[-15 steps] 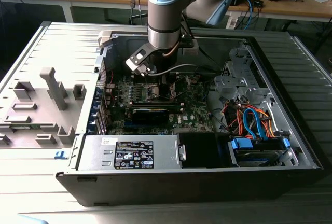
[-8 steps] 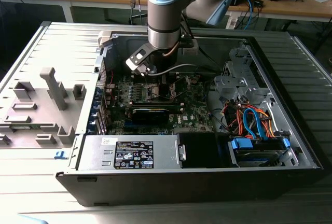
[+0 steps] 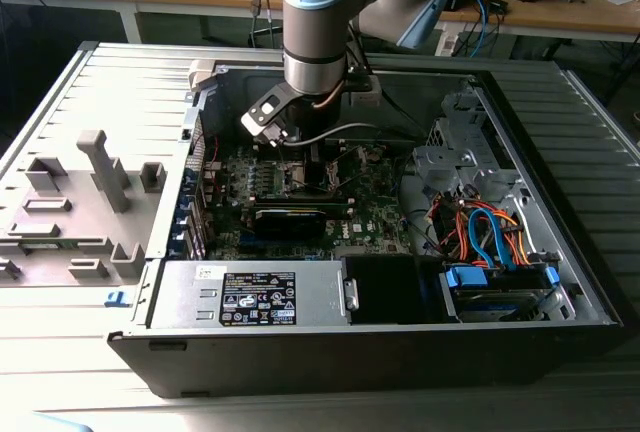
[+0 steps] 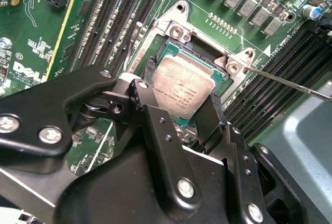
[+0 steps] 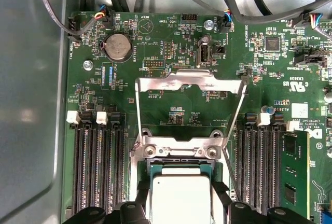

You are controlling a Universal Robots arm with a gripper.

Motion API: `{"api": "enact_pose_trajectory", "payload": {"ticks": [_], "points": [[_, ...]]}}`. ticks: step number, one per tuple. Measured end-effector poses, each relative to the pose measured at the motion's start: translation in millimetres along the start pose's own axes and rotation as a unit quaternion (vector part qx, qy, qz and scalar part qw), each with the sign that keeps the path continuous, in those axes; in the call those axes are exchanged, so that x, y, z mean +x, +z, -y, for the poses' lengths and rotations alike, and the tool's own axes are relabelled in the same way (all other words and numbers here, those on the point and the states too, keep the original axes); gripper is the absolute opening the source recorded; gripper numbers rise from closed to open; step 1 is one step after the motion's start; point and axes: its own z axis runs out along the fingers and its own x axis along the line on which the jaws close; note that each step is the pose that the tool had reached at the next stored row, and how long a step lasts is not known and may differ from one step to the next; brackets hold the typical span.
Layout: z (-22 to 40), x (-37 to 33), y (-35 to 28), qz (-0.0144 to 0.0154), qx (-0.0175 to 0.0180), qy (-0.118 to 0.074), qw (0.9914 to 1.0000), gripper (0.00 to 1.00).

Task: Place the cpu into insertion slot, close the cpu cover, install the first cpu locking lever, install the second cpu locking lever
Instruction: 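Place the cpu into insertion slot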

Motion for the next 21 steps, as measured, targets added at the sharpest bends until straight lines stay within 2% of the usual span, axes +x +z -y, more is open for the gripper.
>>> {"api": "enact_pose_trajectory", "payload": {"ticks": [21], "points": [[-1.5,0.1,2.8,0.0,0.0,0.002,1.0,0.55]]}}
